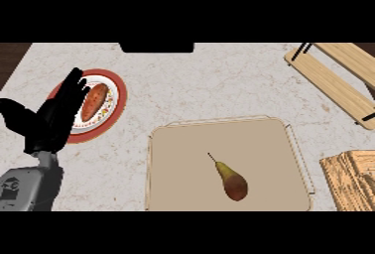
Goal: Pick the tomato from the tray and place it in the tiered shelf
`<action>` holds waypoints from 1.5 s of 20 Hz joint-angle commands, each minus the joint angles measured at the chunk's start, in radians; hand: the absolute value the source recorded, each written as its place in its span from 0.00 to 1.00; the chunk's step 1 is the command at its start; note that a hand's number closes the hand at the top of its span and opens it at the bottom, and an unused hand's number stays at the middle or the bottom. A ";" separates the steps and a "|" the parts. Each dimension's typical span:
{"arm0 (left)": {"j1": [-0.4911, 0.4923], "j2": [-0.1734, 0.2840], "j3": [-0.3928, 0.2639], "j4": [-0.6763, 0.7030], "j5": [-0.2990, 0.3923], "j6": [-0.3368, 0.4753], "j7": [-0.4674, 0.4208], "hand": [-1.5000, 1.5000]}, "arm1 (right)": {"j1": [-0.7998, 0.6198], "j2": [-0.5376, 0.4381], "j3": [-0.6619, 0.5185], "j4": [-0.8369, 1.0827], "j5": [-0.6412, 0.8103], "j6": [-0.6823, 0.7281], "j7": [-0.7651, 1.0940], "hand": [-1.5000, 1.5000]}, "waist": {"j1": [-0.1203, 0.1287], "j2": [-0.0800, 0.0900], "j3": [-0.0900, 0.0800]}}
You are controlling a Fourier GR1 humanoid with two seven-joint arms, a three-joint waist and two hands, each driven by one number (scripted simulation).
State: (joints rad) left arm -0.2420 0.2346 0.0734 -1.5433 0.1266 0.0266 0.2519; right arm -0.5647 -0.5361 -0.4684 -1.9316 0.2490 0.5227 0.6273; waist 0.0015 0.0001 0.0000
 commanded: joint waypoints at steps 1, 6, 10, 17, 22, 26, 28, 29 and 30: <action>0.055 0.043 0.045 -0.046 0.055 -0.064 0.009 0.50 | 0.004 -0.040 -0.106 0.114 -0.041 -0.024 -0.066 1.00 | 0.004 -0.001 0.000; -0.043 -0.014 0.002 0.024 0.001 -0.013 0.007 0.50 | -0.002 -0.078 -0.092 0.384 0.072 -0.125 -0.295 1.00 | 0.009 0.005 0.001; 0.029 -0.036 -0.003 0.004 -0.018 -0.014 -0.045 0.50 | -0.009 -0.128 -0.094 0.495 0.074 -0.160 -0.384 1.00 | 0.007 0.001 0.000; -0.028 0.019 0.062 0.080 0.018 -0.073 -0.052 0.50 | -0.070 -0.242 -0.085 0.808 0.080 -0.167 -0.608 1.00 | 0.007 0.003 0.000; -0.028 -0.003 0.041 0.042 0.006 -0.053 -0.004 0.50 | -0.095 -0.299 -0.085 1.033 0.117 -0.226 -0.768 1.00 | 0.012 0.004 0.001; -0.025 -0.004 0.053 0.061 0.002 -0.061 -0.041 0.50 | -0.088 -0.336 -0.094 1.119 0.111 -0.236 -0.870 1.00 | 0.011 0.005 0.001; -0.051 -0.023 0.023 0.023 -0.017 -0.028 0.016 0.50 | -0.110 -0.290 -0.097 1.108 0.143 -0.329 -0.674 1.00 | 0.013 0.004 0.000; -0.044 -0.041 0.001 0.004 -0.041 -0.008 0.016 0.50 | -0.168 -0.345 -0.099 1.163 0.153 -0.334 -0.677 0.00 | 0.020 0.006 0.001; -0.034 -0.008 0.051 0.060 0.001 -0.061 -0.040 0.50 | -0.152 -0.326 -0.093 1.202 0.162 -0.373 -0.744 0.00 | 0.017 0.007 0.001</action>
State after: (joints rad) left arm -0.2671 0.2120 0.1006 -1.5106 0.1093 -0.0087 0.2364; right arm -0.6824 -0.8487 -0.5622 -0.8385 0.3758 0.2371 -0.1073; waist 0.0143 0.0040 0.0001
